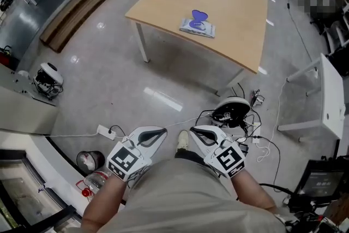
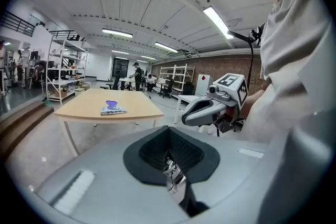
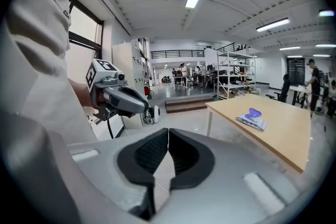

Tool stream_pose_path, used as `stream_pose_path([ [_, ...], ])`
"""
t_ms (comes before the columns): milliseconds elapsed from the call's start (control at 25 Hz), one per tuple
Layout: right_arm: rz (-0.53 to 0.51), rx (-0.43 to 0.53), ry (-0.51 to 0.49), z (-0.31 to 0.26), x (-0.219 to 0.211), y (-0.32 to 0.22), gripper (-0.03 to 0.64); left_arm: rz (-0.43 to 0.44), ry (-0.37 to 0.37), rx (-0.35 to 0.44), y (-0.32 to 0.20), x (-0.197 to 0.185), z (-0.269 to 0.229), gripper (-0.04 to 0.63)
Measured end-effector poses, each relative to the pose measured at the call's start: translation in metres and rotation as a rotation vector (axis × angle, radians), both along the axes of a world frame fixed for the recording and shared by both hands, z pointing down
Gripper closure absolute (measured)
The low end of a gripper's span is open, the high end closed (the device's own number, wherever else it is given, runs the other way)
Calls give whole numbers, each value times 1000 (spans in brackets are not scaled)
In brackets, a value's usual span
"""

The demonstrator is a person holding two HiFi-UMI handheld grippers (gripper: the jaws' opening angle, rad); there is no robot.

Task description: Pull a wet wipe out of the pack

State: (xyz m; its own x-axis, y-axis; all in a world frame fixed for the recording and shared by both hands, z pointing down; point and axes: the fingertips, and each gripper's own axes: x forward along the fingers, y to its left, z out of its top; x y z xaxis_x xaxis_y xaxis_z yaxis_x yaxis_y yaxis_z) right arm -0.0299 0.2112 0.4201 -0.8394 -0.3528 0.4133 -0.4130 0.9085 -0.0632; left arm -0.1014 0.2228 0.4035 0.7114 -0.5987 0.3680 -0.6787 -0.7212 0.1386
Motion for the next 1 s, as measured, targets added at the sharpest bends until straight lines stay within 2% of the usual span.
stream_pose_path([
  [240, -9, -6, 7, 7, 35, -82, 612, -19, 5, 56, -103, 29, -16, 591],
  [440, 30, -43, -1, 18, 57, -135, 612, -7, -6, 29, -150, 42, -10, 591],
  [760, 66, -48, 0, 30, 45, -205, 612, 21, -1, -20, -221, 31, 15, 591],
  [1000, 149, -61, 24, 31, 28, -264, 612, 110, -1, 22, -300, 14, 8, 591],
])
